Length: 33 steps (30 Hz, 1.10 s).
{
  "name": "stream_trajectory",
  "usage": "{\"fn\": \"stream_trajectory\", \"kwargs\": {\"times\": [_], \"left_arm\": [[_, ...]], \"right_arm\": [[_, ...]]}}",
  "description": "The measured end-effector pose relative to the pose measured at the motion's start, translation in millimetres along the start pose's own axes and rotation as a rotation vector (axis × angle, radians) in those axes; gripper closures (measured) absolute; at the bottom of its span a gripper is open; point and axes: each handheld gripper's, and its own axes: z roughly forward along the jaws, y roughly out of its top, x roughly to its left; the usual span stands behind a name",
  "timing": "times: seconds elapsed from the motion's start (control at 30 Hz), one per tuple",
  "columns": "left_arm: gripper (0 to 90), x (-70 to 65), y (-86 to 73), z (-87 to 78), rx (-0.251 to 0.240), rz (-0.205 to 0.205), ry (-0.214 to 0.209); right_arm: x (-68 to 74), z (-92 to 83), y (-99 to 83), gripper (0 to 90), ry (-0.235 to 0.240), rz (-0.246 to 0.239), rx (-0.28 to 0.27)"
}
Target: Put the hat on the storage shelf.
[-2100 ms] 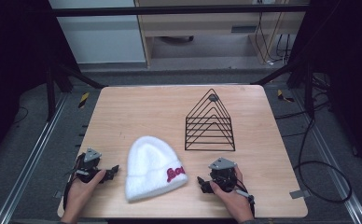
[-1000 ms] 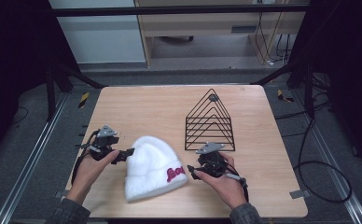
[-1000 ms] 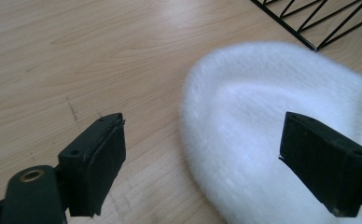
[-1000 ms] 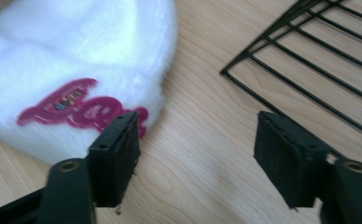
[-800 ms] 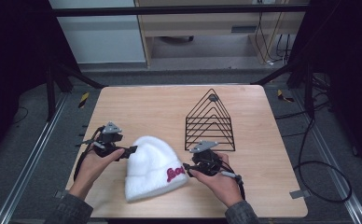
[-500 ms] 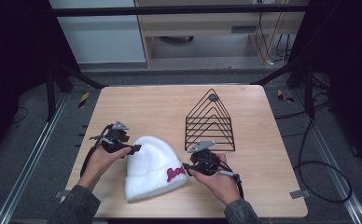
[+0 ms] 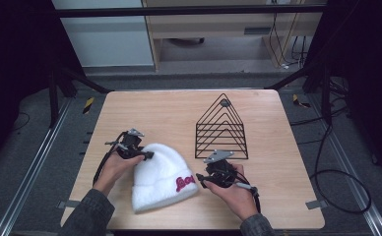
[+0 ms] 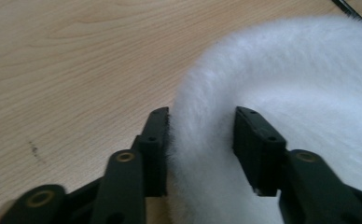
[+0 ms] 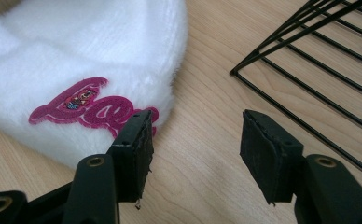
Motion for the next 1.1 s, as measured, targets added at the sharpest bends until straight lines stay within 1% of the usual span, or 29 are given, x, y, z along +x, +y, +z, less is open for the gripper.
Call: {"fn": "stream_trajectory", "kwargs": {"times": [0.03,0.07,0.13,0.17,0.27,0.3,0.33,0.4,0.47,0.5,0.57,0.7,0.8,0.83,0.87,0.9,0.97,1.0,1.03,1.1], "left_arm": [[72.0,-1.9,0.7,-0.2,-0.002,0.006,-0.003],[76.1,-4.2,1.6,-1.1,-0.003,0.017,0.002],[79.1,-7.5,3.4,-5.2,-0.008,0.027,0.01],[79.6,-9.0,4.3,-8.2,-0.018,0.026,0.011],[80.4,-15.6,7.2,-19.9,-0.049,0.044,0.017],[80.5,-18.2,8.6,-24.5,-0.056,0.054,0.027],[80.6,-21.0,10.0,-28.4,-0.072,0.063,0.032],[80.7,-26.2,13.9,-37.3,-0.086,0.085,0.04],[80.8,-33.0,17.5,-45.8,-0.113,0.1,0.041],[80.8,-36.6,19.4,-50.2,-0.122,0.118,0.044],[81.0,-45.1,22.8,-58.3,-0.145,0.141,0.044],[81.0,-62.4,29.4,-74.2,-0.186,0.197,0.058],[81.1,-74.6,33.2,-88.5,-0.229,0.224,0.055],[81.1,-78.6,34.3,-93.7,-0.24,0.241,0.06],[81.2,-83.0,35.3,-98.8,-0.25,0.249,0.061],[81.2,-86.7,36.4,-104.3,-0.258,0.269,0.061],[81.2,-95.8,37.9,-114.0,-0.283,0.29,0.062],[81.2,-99.7,38.5,-118.9,-0.292,0.302,0.067],[81.3,-102.4,39.3,-123.8,-0.295,0.32,0.068],[81.3,-107.1,41.0,-131.0,-0.314,0.33,0.069]], "right_arm": [[-0.2,-0.4,-0.6,43.4,-0.002,0.004,0.001],[-0.2,-0.9,-1.3,43.1,-0.002,0.005,0.002],[-0.4,-2.0,-2.9,42.5,-0.003,0.003,0.003],[-0.6,-2.7,-3.7,42.4,-0.006,0.001,0.003],[-2.2,-3.8,-7.2,40.2,-0.017,0.006,0.005],[-3.2,-4.4,-8.7,39.6,-0.018,0.005,0.004],[-4.3,-4.8,-10.3,38.8,-0.023,0.012,0.005],[-6.6,-5.5,-13.5,37.3,-0.029,0.025,0.007],[-8.6,-6.2,-16.2,35.7,-0.034,0.034,0.008],[-9.3,-7.0,-17.4,35.1,-0.035,0.038,0.008],[-10.9,-9.1,-19.9,33.5,-0.041,0.044,0.009],[-14.9,-13.2,-25.5,30.4,-0.056,0.058,-0.001],[-17.3,-16.9,-29.8,28.2,-0.064,0.067,-0.01],[-17.5,-18.3,-31.0,27.8,-0.062,0.075,-0.013],[-18.4,-19.2,-32.5,27.4,-0.066,0.069,-0.013],[-18.4,-20.3,-33.7,27.2,-0.068,0.075,-0.012],[-19.6,-22.2,-36.0,26.8,-0.069,0.079,-0.013],[-20.7,-23.0,-37.2,26.7,-0.074,0.074,-0.017],[-21.1,-23.9,-38.1,26.4,-0.076,0.08,-0.02],[-22.1,-25.6,-39.2,26.2,-0.081,0.085,-0.025]]}}
